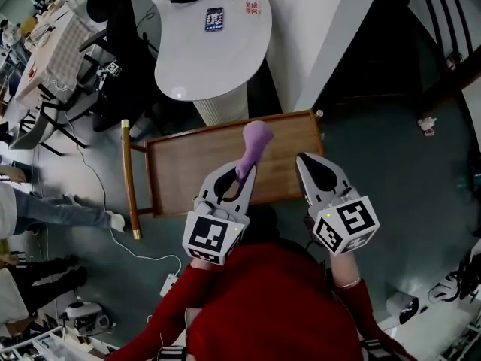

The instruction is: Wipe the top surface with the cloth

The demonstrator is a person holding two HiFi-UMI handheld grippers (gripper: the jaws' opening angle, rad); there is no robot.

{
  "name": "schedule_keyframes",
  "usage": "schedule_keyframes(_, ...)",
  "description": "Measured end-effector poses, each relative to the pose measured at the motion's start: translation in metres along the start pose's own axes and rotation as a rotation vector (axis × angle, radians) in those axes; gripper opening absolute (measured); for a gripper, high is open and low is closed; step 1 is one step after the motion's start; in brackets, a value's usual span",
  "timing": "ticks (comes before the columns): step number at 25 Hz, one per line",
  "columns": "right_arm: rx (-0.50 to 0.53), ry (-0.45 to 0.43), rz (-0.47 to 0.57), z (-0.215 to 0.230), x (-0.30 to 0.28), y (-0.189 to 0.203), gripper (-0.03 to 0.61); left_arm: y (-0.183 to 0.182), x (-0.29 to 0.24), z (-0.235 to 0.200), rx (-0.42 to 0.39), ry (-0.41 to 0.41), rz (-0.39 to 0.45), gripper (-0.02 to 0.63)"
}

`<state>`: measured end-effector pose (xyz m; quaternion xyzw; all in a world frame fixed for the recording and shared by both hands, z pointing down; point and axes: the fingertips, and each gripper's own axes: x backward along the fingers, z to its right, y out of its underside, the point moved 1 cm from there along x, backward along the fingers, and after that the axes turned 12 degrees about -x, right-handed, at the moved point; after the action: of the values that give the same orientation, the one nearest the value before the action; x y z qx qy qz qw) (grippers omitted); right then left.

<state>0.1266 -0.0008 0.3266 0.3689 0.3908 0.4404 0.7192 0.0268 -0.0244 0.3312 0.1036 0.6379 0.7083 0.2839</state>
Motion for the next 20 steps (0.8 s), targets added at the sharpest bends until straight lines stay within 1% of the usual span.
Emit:
schedule_keyframes(5,0.024,-0.028,0.015,-0.008,0.003,0.001,0.005,-0.004,0.011,-0.003,0.035,-0.031,0.024,0.049)
schedule_keyframes(9,0.059,-0.029,0.014,-0.009,0.001,0.000,0.005,-0.010,0.011,-0.007,0.033,-0.044,0.037,0.049)
schedule_keyframes(14,0.076,-0.051,-0.004,-0.012,-0.006,0.002,0.005,-0.011,0.011,-0.011,0.042,-0.063,0.030,0.050)
schedule_keyframes(20,0.088,-0.052,-0.009,-0.012,-0.011,0.002,0.005,-0.007,0.012,-0.014,0.050,-0.080,0.023,0.049)
